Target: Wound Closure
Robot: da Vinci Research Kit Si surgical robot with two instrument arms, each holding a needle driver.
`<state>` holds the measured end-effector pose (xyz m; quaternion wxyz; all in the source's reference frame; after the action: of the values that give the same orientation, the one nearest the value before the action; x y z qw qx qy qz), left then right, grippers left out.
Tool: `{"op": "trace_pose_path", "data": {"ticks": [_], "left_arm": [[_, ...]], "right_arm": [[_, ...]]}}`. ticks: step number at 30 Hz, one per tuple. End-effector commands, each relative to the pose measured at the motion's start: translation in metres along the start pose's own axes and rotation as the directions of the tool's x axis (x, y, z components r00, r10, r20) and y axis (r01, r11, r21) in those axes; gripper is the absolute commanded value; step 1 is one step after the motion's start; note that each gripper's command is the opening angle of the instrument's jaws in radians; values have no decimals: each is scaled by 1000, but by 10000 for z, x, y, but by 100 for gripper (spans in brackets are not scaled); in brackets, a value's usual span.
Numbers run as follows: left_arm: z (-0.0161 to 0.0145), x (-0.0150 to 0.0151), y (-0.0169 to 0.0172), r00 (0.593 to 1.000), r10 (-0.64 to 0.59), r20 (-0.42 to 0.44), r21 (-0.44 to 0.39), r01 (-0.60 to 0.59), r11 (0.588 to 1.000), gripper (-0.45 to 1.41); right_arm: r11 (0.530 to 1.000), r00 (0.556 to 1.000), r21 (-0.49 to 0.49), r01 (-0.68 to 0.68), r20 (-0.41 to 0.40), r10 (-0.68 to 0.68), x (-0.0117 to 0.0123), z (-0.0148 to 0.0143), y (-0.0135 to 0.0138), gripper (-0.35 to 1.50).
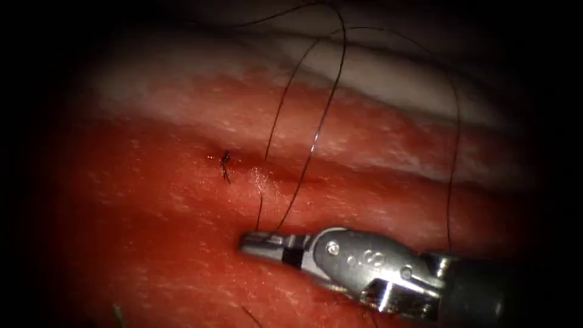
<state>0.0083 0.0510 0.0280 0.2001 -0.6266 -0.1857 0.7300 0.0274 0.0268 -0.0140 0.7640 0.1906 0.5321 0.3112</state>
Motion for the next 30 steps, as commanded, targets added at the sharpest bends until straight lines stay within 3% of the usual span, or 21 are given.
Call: {"op": "trace_pose_path", "data": {"ticks": [1,7,9,11,14,16,17,20,26,30], "left_arm": [[6,-7,1,1000,-1,0,-2,1,1000,-35],[6,-7,1,1000,-1,0,-2,1,1000,-35],[5,-7,1,1000,-1,0,-3,1,1000,-35],[5,-7,1,1000,-1,0,-3,1,1000,-35],[5,-7,1,1000,-1,0,-3,1,1000,-35],[5,-7,1,1000,-1,0,-3,1,1000,-35],[5,-7,1,1000,-1,0,-3,1,1000,-35],[4,-7,0,1000,0,0,-4,0,1000,-35],[2,-9,-2,1000,-5,0,-6,5,1000,-35],[3,-10,-2,1000,-4,0,-5,4,1000,-35]], "right_arm": [[1000,1000,23,2,-7,-2,8,9,-25,-35],[993,1000,122,-1,8,0,30,13,-104,-35],[990,999,137,36,-5,-35,42,10,-117,-35],[989,997,130,74,-34,-70,51,5,-111,-30],[990,991,85,111,-82,-104,55,-2,-88,52],[991,988,58,124,-103,-117,52,-6,-72,83],[991,987,35,132,-101,-128,47,-9,-51,101],[990,986,-14,139,-90,-140,34,-15,-18,116],[988,986,-51,146,-75,-149,14,-25,20,118],[986,985,-73,152,-66,-157,10,-16,39,118]]}}
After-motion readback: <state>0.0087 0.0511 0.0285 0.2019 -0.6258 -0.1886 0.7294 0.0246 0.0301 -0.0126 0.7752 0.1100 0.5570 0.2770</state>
